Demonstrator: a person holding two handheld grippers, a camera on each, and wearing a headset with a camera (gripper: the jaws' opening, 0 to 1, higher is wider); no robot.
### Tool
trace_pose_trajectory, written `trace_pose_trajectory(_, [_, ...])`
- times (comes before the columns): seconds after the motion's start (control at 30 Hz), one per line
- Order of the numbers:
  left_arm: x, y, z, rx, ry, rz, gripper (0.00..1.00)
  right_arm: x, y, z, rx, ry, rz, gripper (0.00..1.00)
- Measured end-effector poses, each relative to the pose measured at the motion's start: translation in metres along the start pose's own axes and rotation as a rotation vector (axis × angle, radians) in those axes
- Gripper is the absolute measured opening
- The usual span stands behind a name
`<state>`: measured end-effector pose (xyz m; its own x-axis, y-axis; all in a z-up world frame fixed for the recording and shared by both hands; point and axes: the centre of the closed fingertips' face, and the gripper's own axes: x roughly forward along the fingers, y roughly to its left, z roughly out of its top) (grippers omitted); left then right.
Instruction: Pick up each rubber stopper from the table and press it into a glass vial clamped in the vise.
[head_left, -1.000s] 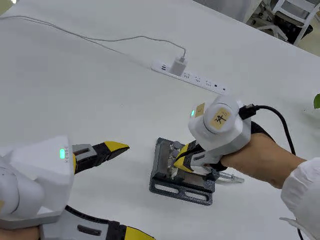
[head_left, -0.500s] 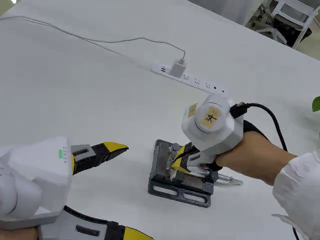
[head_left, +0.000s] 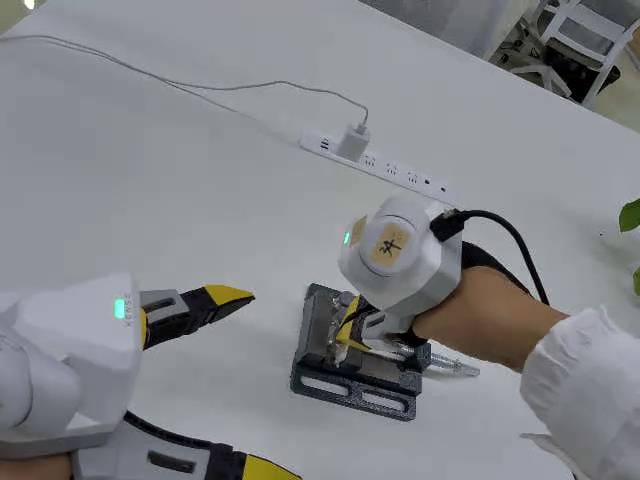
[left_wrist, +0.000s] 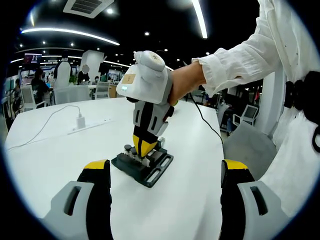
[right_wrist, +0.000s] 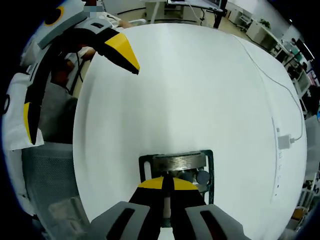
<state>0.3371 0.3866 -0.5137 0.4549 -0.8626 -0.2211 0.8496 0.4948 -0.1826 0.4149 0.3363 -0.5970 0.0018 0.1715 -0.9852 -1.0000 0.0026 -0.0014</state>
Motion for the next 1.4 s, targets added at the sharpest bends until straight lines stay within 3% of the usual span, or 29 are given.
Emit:
trace_pose_trajectory(0.17, [-0.001,-0.005,0.003,0.014,0.008,-0.006,0.9,-0.002,-0.003,-0.001,0.059,-0.03,0.019,0.0])
trace_pose_trajectory(0.37, [-0.004,-0.006,0.008,0.029,0.013,0.001,0.91,-0.004,-0.002,-0.003,0.053,-0.082,0.004,0.0])
trace_pose_trajectory(0.8, [-0.009,-0.005,0.009,0.052,0.044,0.024,0.91,-0.007,-0.003,-0.001,0.143,-0.211,-0.034,0.0])
trace_pose_trajectory(1.17, [-0.01,-0.003,0.006,0.068,0.071,0.026,0.92,-0.03,-0.002,-0.008,0.208,-0.305,-0.065,0.05])
trace_pose_trajectory(1.4, [-0.008,-0.003,0.004,0.082,0.087,0.024,0.94,-0.048,-0.002,-0.025,0.263,-0.365,-0.11,0.11])
